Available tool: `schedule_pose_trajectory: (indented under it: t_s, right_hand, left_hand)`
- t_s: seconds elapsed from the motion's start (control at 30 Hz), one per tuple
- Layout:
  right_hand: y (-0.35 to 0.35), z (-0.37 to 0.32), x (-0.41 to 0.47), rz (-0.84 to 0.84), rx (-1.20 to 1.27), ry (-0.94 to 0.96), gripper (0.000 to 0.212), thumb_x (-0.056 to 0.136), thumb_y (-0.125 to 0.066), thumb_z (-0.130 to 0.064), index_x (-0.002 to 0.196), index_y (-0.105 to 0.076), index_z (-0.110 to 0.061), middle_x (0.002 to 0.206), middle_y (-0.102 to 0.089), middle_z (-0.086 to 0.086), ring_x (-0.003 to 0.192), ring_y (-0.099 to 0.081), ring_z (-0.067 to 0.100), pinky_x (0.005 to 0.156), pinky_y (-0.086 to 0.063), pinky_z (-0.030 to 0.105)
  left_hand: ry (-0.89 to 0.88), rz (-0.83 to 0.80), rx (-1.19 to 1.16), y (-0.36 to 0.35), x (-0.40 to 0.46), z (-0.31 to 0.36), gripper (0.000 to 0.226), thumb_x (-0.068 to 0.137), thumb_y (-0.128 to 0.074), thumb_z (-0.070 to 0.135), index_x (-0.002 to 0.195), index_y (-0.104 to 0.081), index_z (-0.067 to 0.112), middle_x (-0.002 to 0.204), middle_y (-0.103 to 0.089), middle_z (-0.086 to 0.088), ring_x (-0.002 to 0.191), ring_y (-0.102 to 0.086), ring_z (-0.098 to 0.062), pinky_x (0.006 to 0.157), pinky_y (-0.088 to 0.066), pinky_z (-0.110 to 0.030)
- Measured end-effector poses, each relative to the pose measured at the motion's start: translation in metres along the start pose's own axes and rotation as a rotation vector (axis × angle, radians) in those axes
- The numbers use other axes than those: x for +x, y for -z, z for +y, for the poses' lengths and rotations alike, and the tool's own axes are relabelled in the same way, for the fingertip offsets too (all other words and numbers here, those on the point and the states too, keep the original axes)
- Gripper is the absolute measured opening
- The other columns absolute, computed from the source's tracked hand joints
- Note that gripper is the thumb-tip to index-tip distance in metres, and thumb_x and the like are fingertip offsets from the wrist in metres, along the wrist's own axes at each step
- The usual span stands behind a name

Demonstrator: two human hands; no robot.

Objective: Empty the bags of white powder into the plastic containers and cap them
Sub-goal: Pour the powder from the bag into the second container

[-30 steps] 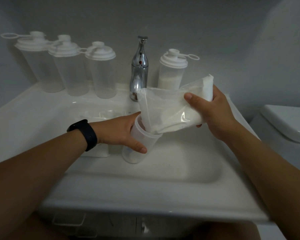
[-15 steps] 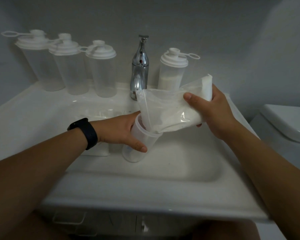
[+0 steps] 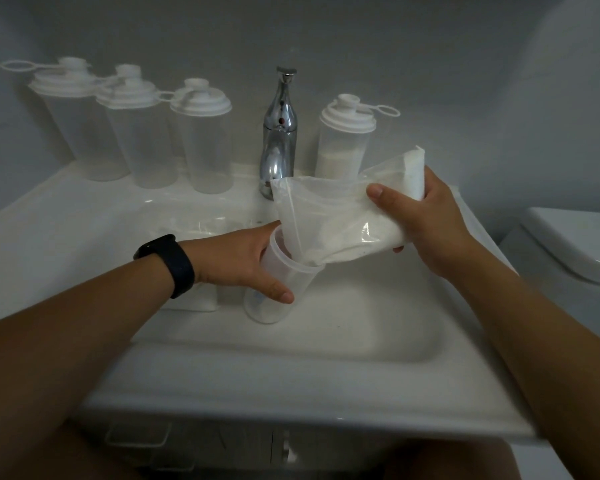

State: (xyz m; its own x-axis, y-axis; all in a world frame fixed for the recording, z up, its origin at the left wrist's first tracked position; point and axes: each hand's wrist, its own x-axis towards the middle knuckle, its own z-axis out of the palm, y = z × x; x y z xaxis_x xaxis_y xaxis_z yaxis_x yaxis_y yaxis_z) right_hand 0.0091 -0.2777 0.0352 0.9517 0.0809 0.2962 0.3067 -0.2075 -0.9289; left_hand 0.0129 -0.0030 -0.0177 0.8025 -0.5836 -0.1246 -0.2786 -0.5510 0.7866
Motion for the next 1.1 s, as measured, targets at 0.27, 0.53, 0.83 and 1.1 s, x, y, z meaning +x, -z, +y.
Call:
schedule_pose_trajectory:
  t_s: [0.27,0.53,0.83,1.1]
  right_hand:
    - [0.0003,-0.0004,0.0002,-0.007,0.005,-0.005,0.035,0.081,-0.079,-0.041,0.107,-0.062,-0.026,0.088,-0.074,-0.002,0.069,-0.072,0.018,0.043,-0.047,0.028]
    - [0.0017,0.0019,0.0008,-0.004,0.001,0.018,0.029,0.086,-0.078,-0.037,0.107,-0.062,-0.027,0.09,-0.075,-0.002,0.071,-0.073,0.018,0.044,-0.048,0.028]
    - [0.0008,0.0005,0.0002,0.004,-0.005,0.014,0.031,0.087,-0.079,-0.038,0.109,-0.061,-0.028,0.092,-0.075,-0.001,0.073,-0.074,0.02,0.045,-0.049,0.029]
    - [0.001,-0.0012,-0.0006,-0.007,-0.016,0.022,0.026,0.088,-0.078,-0.035,0.106,-0.061,-0.028,0.089,-0.075,-0.003,0.071,-0.073,0.018,0.044,-0.048,0.028]
  left_hand:
    - [-0.006,-0.005,0.001,-0.0005,-0.0006,0.0029,0.084,0.065,-0.09,0.039,0.131,-0.04,0.056,0.125,-0.058,0.038,0.119,-0.056,0.008,0.097,-0.05,-0.014]
    - [-0.007,-0.004,-0.005,0.0004,-0.0004,0.0039,0.085,0.065,-0.09,0.038,0.132,-0.041,0.054,0.125,-0.059,0.037,0.119,-0.057,0.008,0.095,-0.05,-0.013]
    - [0.003,-0.01,-0.008,-0.0002,0.0,0.0016,0.085,0.065,-0.091,0.038,0.133,-0.041,0.053,0.126,-0.06,0.035,0.12,-0.057,0.006,0.101,-0.05,-0.019]
    - [0.0,-0.011,0.003,0.0009,0.0015,-0.0019,0.087,0.067,-0.092,0.037,0.135,-0.041,0.053,0.128,-0.059,0.034,0.122,-0.057,0.005,0.101,-0.05,-0.02]
